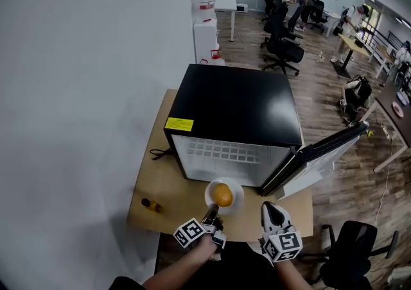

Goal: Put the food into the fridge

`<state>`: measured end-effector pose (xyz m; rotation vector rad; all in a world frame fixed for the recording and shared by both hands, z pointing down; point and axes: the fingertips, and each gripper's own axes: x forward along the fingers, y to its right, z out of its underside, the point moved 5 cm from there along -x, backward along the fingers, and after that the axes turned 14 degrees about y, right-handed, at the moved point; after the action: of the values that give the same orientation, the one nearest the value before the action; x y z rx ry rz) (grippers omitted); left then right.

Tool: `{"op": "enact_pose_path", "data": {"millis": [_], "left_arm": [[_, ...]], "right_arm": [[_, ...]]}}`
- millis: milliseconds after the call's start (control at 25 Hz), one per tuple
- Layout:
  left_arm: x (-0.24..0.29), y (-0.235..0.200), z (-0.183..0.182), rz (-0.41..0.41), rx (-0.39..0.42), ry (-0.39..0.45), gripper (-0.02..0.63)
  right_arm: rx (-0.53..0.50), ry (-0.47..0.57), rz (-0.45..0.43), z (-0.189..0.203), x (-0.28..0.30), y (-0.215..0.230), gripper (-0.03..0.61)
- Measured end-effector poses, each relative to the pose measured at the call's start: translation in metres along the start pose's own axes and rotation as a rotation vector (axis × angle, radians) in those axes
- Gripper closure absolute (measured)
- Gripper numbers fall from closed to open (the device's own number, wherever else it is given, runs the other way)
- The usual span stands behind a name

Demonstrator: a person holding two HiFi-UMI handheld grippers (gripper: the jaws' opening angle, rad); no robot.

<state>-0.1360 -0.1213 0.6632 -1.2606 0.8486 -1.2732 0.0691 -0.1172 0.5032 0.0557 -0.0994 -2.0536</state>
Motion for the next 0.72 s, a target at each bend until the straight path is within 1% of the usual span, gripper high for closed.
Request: {"op": "enact_pose_path", "data": {"millis": [120,280,400,520,720], "left_arm": [[0.024,-0.005,0.005,0.0,0.016,-0.014,0.592],[0.054,-0.013,0.009,0.021,0.056,-0.02,0.592],[0.074,-0.018,0.011,0.026,0.059,-0.011,0.592],[0.092,-0.026,0.014,0.032,0.056,-0.006,0.592],[0.114,-0.043,0.023,0.046,0.064,-0.029,0.592]], "right_arm": [[-0.01,0.008,0.011,-0.002,0.01,0.009,0.518],[-0.048,0.014,0.005,-0.004,0.023,0.016,0.518],[-0.068,0.017,0.0,-0.006,0.031,0.019,0.518],[-0.057,0.013,-0.001,-0.002,0.039,0.025,0.518],[-0.019,-0.009,0.01,0.008,0.047,0.031,0.518]]}}
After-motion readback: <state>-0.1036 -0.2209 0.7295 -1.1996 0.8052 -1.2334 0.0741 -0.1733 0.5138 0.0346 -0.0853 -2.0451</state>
